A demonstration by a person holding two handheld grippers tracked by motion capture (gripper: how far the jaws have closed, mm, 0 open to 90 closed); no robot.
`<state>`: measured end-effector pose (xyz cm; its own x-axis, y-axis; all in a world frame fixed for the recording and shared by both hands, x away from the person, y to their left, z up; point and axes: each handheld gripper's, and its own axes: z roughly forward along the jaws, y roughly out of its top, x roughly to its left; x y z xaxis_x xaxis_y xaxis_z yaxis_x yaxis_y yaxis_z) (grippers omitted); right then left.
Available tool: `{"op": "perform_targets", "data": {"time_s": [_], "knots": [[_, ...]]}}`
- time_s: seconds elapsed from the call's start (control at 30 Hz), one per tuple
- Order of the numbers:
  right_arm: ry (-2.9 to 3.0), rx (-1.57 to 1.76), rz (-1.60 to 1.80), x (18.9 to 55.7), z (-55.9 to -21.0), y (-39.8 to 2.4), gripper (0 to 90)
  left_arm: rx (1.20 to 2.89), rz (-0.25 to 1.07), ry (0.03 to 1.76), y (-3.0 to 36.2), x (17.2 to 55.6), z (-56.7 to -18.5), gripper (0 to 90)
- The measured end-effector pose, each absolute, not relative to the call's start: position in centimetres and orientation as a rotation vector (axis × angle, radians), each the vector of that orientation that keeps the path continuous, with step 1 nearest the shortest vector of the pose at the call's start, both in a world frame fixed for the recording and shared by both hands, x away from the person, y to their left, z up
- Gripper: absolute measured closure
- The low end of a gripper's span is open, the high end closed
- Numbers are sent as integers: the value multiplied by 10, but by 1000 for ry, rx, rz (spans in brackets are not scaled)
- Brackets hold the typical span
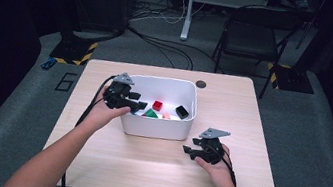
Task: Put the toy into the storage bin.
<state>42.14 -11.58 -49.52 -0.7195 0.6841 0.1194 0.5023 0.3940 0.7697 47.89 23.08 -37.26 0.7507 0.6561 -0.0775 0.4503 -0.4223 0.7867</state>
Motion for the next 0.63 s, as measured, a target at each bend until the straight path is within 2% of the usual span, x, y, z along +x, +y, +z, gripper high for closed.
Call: {"op": "perform_targets", "data": {"time_s": [0.4,0.63], "knots": [[2432,1049,1224,422,-495,-114,451,1964,393,822,289,427,-362,428],[2427,1066,1223,423,-496,-116,448,1941,421,884,319,414,-386,386]]}}
